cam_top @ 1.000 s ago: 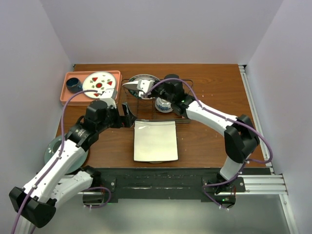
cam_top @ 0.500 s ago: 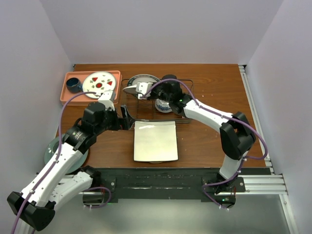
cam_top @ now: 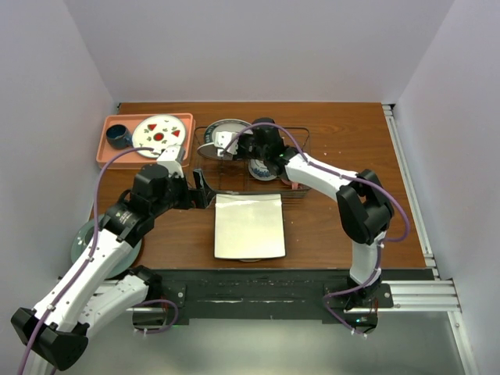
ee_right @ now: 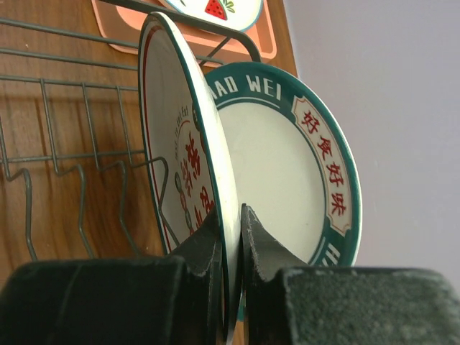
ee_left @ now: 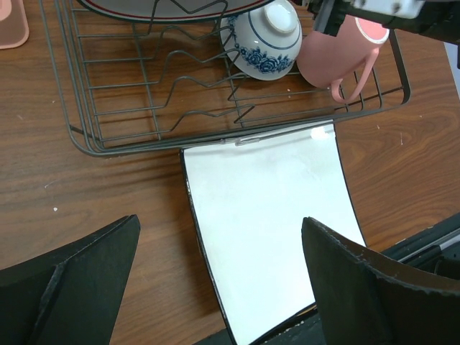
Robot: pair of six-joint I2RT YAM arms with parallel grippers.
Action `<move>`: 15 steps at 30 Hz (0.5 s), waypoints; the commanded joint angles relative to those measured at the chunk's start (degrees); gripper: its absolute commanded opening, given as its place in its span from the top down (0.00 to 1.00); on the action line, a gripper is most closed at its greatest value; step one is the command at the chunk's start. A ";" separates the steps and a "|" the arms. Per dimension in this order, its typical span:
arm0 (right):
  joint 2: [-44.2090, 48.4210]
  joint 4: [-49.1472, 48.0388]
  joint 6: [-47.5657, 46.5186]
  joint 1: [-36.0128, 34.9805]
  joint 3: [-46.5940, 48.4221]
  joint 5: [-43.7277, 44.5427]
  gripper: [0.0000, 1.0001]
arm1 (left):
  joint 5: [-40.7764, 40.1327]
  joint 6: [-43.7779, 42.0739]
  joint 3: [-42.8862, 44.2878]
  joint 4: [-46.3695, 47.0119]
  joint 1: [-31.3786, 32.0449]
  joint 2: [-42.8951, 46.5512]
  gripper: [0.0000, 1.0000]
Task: Load the mixed dishes into the dish rack
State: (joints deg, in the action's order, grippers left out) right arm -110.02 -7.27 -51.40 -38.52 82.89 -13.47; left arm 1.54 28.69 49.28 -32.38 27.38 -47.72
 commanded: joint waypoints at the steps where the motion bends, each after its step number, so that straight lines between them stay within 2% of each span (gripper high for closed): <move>1: 0.51 -3.10 0.94 0.82 4.91 1.60 1.00 | -0.22 -1.53 0.73 -0.14 -0.39 0.62 0.00; 7: -0.81 -2.32 4.37 1.87 6.23 3.10 1.00 | -0.05 -1.62 0.91 0.21 -0.39 -0.17 0.00; 10: -1.95 -0.74 6.30 2.75 8.16 2.84 0.92 | 0.13 -1.62 0.91 0.48 -0.39 -0.53 0.00; 11: -2.22 -0.64 6.74 3.10 8.51 3.01 0.85 | 0.22 -1.62 0.91 0.65 -0.39 -0.53 0.00; 15: -2.92 -0.55 8.59 3.81 9.83 2.84 0.68 | 0.22 -1.62 0.91 0.56 -0.39 -0.70 0.00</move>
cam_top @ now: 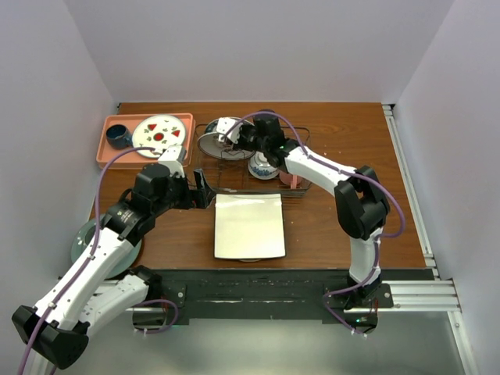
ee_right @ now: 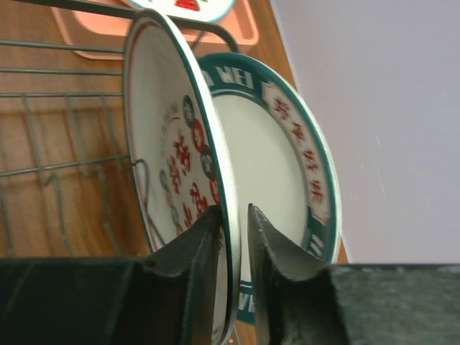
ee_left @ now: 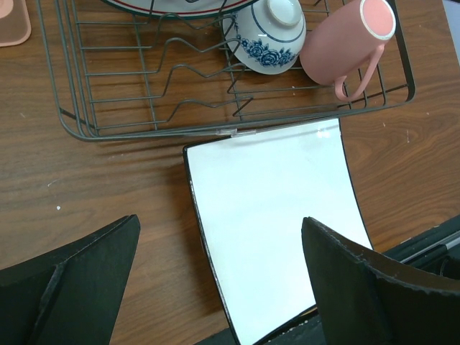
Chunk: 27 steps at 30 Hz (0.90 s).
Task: Load the mixed dishes into the dish rack
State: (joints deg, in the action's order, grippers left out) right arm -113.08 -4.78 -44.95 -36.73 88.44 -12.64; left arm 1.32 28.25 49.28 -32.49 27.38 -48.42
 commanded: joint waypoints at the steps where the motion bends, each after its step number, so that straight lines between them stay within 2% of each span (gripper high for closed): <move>1: -0.04 -2.96 2.67 2.01 4.37 2.44 0.64 | 0.44 -1.18 0.91 0.67 -0.39 0.08 0.00; 9: 0.05 -3.75 5.65 2.37 5.16 3.94 0.55 | 0.44 -1.09 0.82 0.59 -0.48 0.35 0.00; 13: 1.19 -4.89 7.07 2.37 4.37 4.55 0.45 | 0.43 -1.09 0.65 0.67 -0.39 0.35 0.00; 17: 0.40 -2.52 8.47 2.37 7.43 8.50 0.39 | 0.61 -1.09 0.47 0.76 -0.39 0.52 0.00; 22: 0.66 -2.69 11.02 2.37 7.62 12.38 0.37 | 0.61 -1.18 0.12 0.94 -0.39 0.79 0.00; 27: 2.77 -2.08 13.48 2.45 6.66 12.12 0.37 | 0.79 -1.18 0.03 0.94 -0.39 1.05 0.00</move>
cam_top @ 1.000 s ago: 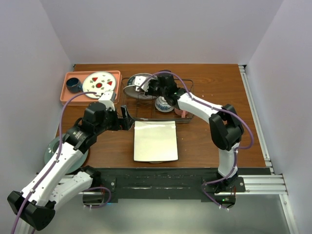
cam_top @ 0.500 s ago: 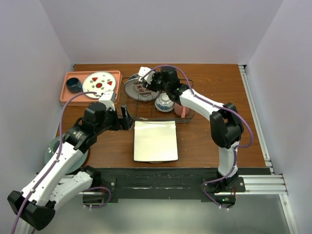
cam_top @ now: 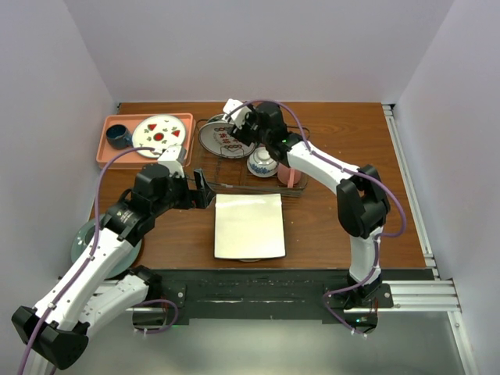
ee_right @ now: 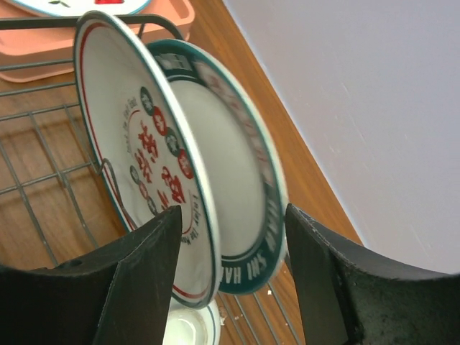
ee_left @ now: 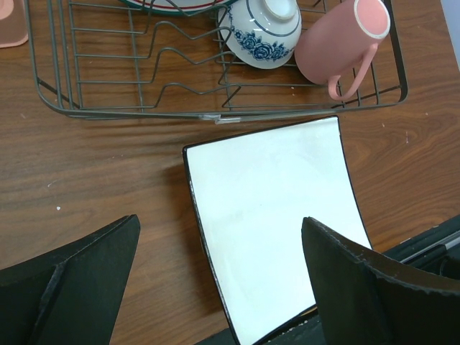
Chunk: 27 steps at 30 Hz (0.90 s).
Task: Load the mixed dishes into the dish rack
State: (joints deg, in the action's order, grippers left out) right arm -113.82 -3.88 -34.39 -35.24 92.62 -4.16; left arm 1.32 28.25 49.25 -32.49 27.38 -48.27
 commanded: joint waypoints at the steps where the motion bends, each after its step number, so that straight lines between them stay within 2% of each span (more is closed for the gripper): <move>1: 3.95 -2.45 3.36 0.88 2.39 3.38 0.37 | 0.70 -1.18 0.05 1.11 -0.39 0.90 0.00; 8: 5.89 -1.31 5.47 0.88 1.43 4.07 0.37 | 0.87 -1.09 -0.03 1.38 -0.39 0.99 0.00; 17: 3.70 -1.75 6.88 0.88 2.83 10.05 0.37 | 0.87 -0.92 -0.39 1.47 -0.39 0.81 0.00; 23: 4.57 0.18 8.20 0.97 1.60 6.81 0.34 | 0.79 -0.83 -0.83 1.73 -0.39 0.72 0.00; 27: 7.55 3.17 5.66 0.88 -0.94 -0.57 0.33 | 0.96 -0.83 -1.44 2.43 -0.39 0.02 0.00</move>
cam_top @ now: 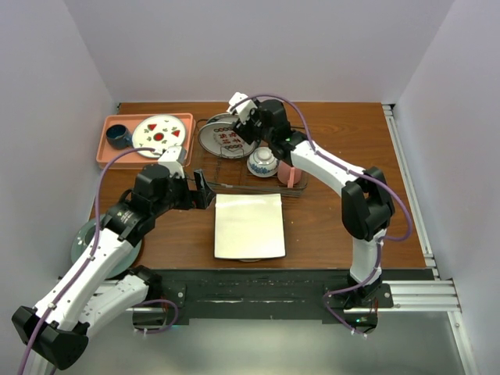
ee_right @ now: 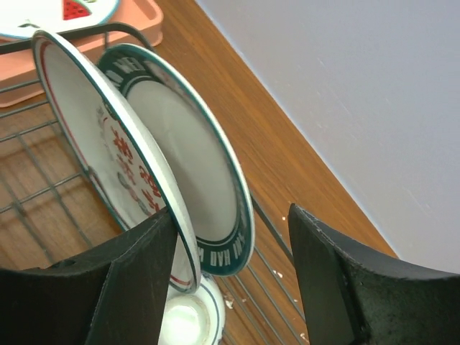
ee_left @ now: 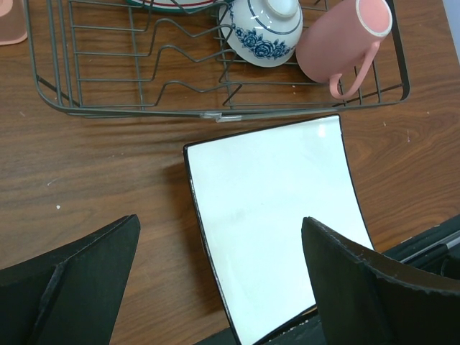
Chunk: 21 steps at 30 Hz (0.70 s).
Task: Load the mixed dishes into the dish rack
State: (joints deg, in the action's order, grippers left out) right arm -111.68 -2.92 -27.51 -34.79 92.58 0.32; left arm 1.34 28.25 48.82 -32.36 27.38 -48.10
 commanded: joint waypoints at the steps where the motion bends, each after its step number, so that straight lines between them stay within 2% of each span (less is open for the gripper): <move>1: 6.81 2.48 -1.49 0.42 -2.30 -6.98 0.32 | 1.20 -0.74 -1.18 2.47 -0.39 -0.16 0.00; 10: 14.11 6.96 3.41 0.42 -6.70 -9.29 0.30 | 1.73 -1.35 -1.97 4.14 -0.39 -1.91 0.00; 13: 18.06 7.74 12.27 0.33 -7.23 -5.07 0.28 | 1.99 -1.88 -2.32 4.85 -0.39 -2.09 0.00; 14: 18.77 9.93 19.09 0.42 -7.15 -3.58 0.27 | 1.91 -1.97 -2.50 5.46 -0.39 -2.09 0.00; 15: 19.56 12.30 22.72 0.33 -6.54 -0.44 0.26 | 1.99 -2.06 -2.93 5.81 -0.39 -1.92 0.00; 17: 19.74 20.70 29.58 0.42 -3.73 -0.40 0.26 | 2.17 -1.88 -3.46 7.13 -0.39 -1.74 0.00; 21: 23.85 27.08 38.65 0.42 -7.73 2.31 0.26 | 3.75 -1.71 -5.22 9.24 -0.48 -1.82 0.00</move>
State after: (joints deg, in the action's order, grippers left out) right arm -91.98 13.91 -3.51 -34.48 86.91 -1.85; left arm 2.90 27.40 45.01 -27.51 27.38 -50.17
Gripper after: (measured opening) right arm 0.739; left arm 0.997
